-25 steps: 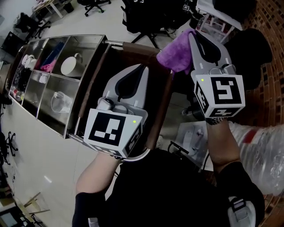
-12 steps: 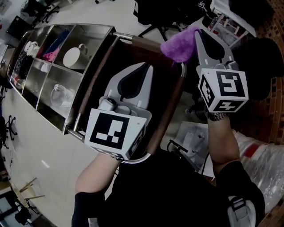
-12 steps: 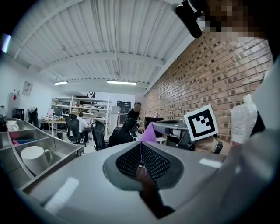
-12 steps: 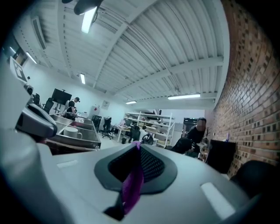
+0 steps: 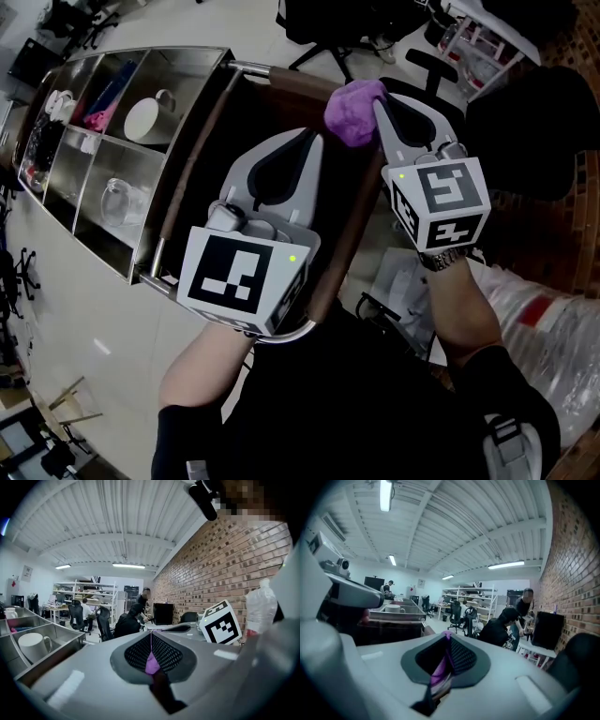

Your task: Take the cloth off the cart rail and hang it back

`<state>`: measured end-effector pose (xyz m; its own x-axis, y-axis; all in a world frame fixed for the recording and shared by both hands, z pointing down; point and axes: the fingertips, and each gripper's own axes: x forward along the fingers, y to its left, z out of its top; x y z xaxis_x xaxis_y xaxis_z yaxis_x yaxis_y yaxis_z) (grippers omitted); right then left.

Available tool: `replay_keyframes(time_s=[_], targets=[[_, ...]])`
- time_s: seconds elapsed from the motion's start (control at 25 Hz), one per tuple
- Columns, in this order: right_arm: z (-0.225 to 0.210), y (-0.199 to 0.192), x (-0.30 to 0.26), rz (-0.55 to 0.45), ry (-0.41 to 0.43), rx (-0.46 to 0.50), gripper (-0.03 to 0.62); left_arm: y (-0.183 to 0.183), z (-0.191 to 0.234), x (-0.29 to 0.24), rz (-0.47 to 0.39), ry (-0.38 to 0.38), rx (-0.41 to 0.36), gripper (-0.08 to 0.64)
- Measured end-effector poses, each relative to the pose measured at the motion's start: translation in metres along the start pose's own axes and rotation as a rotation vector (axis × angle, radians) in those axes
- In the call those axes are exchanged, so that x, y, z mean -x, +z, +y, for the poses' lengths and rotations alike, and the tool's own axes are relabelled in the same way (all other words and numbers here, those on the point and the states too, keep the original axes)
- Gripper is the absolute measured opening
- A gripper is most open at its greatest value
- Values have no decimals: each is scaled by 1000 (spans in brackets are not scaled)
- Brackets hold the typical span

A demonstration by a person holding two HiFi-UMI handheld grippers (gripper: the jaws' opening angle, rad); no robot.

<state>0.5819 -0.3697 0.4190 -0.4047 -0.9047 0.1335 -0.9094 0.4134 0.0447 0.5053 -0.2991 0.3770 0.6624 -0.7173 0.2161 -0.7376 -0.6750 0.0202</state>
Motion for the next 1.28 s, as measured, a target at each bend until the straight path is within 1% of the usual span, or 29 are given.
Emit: replay_keyframes(time_s=[0.12, 0.24, 0.28, 0.32, 0.36, 0.4, 0.44, 0.56, 0.6, 0.76, 0.84, 0.88, 1.0, 1.08, 1.2, 1.28], targets=[[3, -13, 3, 36, 7, -2, 37, -2, -5, 0, 2, -6, -2, -3], [4, -19, 8, 59, 12, -9, 115, -3, -11, 2, 8, -12, 4, -3], [4, -20, 10, 64, 12, -10, 126, -2, -12, 2, 4, -13, 4, -3], [4, -21, 12, 67, 10, -11, 136, 0, -13, 3, -14, -14, -2, -3], [4, -22, 15, 70, 8, -12, 145, 5, -14, 3, -53, -13, -15, -3], [4, -24, 17, 71, 7, -13, 147, 10, -13, 2, -101, -11, -31, -3], [4, -25, 19, 70, 5, -15, 150, 13, -14, 2, -127, -11, -40, -3], [3, -23, 25, 59, -3, -17, 152, 8, -19, 6, -84, -19, -28, -3], [3, -22, 27, 53, -5, -18, 153, 7, -21, 7, -81, -20, -28, -3], [2, -13, 39, 24, -15, -16, 153, 16, -24, 10, -141, -22, -54, -3], [4, -5, 45, 7, -18, -13, 153, 12, -30, 15, -88, -24, -36, -3], [7, -2, 49, 3, -17, -12, 153, 13, -32, 18, -85, -24, -31, -3], [21, 3, 62, -1, -9, -5, 153, 25, -37, 28, -175, -31, -52, -3], [28, 8, 71, -11, -18, 5, 152, 27, -42, 36, -192, -49, -58, -3], [42, 18, 90, -32, -38, 22, 149, 29, -52, 51, -194, -74, -55, -3], [54, 26, 103, -47, -56, 35, 136, 34, -58, 66, -217, -100, -68, -3]])
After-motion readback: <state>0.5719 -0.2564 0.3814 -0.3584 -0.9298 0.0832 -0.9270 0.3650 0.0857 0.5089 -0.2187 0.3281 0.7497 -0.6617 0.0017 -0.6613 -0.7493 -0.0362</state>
